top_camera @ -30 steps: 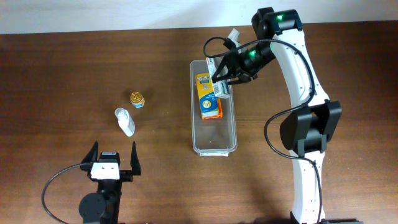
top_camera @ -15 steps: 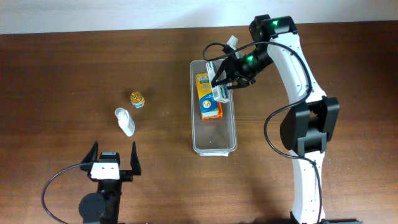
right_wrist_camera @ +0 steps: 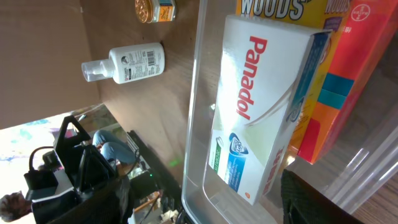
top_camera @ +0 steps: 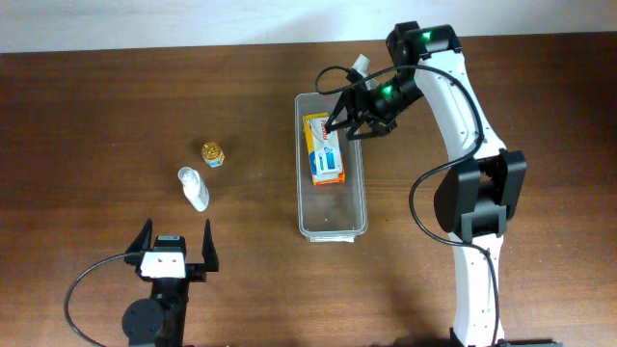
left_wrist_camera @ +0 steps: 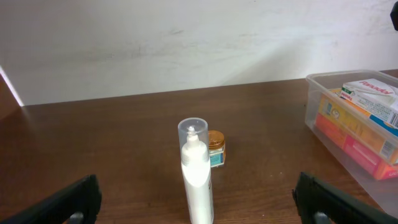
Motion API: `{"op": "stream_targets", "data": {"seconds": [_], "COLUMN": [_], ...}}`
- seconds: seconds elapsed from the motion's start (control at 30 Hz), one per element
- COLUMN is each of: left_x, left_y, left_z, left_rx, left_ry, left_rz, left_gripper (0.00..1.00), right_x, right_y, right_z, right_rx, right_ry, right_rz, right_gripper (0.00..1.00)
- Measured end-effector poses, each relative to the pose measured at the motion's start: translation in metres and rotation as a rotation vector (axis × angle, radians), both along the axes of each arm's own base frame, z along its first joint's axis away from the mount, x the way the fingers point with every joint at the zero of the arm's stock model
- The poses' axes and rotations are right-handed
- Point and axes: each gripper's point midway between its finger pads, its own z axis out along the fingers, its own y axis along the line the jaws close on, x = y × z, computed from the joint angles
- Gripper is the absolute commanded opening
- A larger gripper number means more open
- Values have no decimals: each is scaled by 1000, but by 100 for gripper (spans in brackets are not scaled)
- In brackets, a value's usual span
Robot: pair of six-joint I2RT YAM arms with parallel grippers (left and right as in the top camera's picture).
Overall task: Pack container
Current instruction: 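Lower the Panadol box into the container beside the yellow box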
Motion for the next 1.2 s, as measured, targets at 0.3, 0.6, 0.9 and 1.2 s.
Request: {"op": "stream_targets", "data": {"seconds": [0.3,0.6,0.9,1.2], "left_x": [0,0,0,0], "left_y": [0,0,0,0], "left_z": [0,0,0,0], "left_rx": [0,0,0,0], "left_ry": [0,0,0,0], "left_rz": [0,0,0,0], "left_gripper": [99,99,99,99], "right_x": [-1,6,1,2], "right_y": [-1,-11,18,14], "right_z": [-2,-17,-2,-4], "right_rx": [-16,-400,-596,-665], "right_ry": [5,-190,-346,-351], "right_rz": [-2,96,159,133], "right_gripper": [63,54,33,10]}}
